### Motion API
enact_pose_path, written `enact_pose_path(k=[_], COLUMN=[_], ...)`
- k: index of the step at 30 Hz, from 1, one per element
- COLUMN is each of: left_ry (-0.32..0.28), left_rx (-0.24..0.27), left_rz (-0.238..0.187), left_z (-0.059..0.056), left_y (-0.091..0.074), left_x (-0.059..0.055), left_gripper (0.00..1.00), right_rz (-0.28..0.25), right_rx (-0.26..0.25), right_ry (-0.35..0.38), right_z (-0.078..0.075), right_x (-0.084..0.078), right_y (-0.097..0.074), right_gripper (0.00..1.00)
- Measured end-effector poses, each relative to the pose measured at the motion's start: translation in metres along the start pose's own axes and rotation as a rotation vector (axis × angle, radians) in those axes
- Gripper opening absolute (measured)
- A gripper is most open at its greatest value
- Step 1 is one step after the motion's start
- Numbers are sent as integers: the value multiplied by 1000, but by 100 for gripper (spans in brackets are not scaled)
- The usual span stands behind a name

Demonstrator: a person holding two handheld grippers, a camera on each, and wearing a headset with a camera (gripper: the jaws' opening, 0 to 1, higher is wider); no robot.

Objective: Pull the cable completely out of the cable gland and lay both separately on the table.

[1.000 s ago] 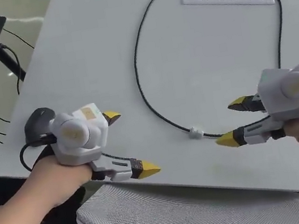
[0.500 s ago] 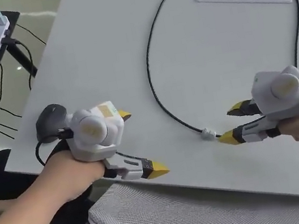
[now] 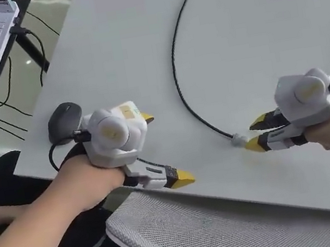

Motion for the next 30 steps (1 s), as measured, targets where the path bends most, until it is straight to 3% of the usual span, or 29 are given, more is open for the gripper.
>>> enact_pose_path(k=[17,30], left_ry=[6,4], left_rx=[-11,-21], left_rz=[19,20], left_z=[-2,-8], left_y=[-2,-2], left_x=[-9,-10], left_gripper=[91,89], right_rz=[31,58], right_rx=[32,10], right_ry=[-7,-59], right_z=[4,3], right_x=[0,-1], right_y=[11,11], right_gripper=[10,8])
Point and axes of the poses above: the centre of the closed fingertips' face, and the gripper's own axes: y roughly forward along the fingers, z roughly to its left, x roughly out of its top, the point moved 1 cm from there along -y, roughly backward along the fingers, and after that the axes turned 4 degrees about x, right-handed, at the moved point
